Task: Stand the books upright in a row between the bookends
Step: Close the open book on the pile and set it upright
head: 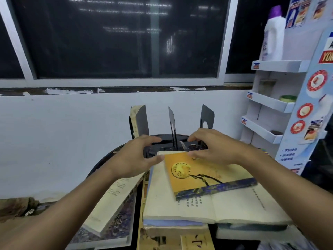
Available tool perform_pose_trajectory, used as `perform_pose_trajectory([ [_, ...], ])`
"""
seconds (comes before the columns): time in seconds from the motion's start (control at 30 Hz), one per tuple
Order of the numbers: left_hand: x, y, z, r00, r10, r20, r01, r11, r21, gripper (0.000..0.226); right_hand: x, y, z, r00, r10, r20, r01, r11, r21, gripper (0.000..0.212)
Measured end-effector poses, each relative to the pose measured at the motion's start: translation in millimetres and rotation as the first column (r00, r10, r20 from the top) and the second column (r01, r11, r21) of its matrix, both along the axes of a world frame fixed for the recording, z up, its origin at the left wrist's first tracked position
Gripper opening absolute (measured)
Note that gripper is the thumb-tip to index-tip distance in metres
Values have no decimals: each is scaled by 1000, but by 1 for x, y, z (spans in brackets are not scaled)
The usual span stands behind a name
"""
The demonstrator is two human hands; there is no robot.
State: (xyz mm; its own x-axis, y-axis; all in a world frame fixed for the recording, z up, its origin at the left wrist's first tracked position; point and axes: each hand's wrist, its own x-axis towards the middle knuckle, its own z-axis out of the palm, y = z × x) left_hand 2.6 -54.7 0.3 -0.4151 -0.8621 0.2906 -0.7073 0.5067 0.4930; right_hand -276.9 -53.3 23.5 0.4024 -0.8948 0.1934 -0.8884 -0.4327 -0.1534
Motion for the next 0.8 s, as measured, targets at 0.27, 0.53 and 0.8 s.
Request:
perform_pose_trajectory([
  [0.27, -42, 3, 3, 985, -129, 117, 125, 991, 39, 73, -58, 66, -14, 988, -151, -4, 151, 988, 41, 84],
  [0.53, -63, -4, -1, 932, -179, 315, 127, 976, 178, 88, -87, 94, -35, 975, -218, 38, 216, 975, 61, 79],
  [0.8, -60, 7, -2, 933, -128, 338, 65, 979, 193, 95, -95, 93, -46, 933, -321, 160, 323, 946, 16, 60],
])
